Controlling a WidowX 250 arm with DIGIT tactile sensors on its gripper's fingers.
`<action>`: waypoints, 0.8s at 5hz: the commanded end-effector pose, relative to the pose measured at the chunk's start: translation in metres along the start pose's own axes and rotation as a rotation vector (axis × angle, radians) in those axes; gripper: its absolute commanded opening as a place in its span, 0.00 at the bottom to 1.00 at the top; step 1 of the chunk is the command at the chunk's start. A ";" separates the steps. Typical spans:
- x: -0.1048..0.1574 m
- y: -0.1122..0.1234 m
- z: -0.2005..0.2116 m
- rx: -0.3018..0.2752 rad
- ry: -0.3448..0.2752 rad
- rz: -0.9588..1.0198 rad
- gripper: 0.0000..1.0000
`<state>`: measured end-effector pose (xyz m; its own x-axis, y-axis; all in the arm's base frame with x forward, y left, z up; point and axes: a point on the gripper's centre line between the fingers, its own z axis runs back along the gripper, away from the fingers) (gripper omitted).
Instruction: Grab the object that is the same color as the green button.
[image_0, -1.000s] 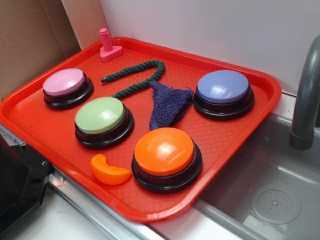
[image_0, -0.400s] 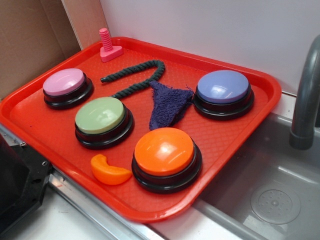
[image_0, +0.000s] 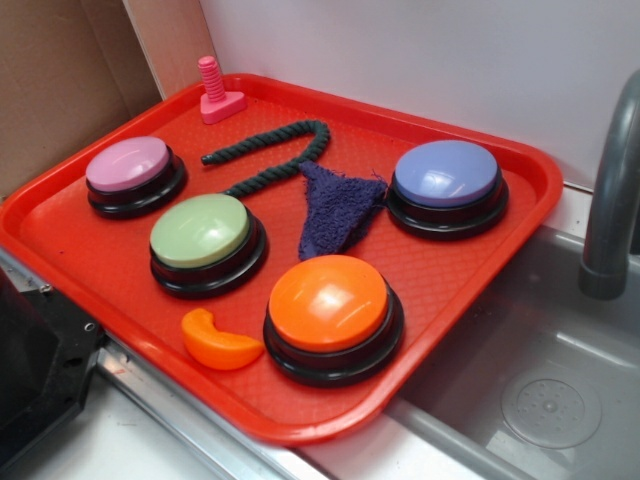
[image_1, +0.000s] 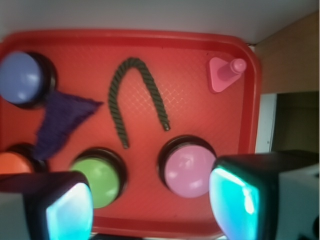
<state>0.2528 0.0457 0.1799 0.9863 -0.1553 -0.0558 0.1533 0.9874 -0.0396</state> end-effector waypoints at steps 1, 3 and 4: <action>0.016 0.010 -0.015 0.038 -0.012 -0.082 1.00; 0.021 0.033 -0.064 0.062 0.082 -0.125 1.00; 0.025 0.041 -0.083 0.060 0.108 -0.117 1.00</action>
<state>0.2758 0.0725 0.0850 0.9366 -0.2907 -0.1954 0.2939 0.9557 -0.0129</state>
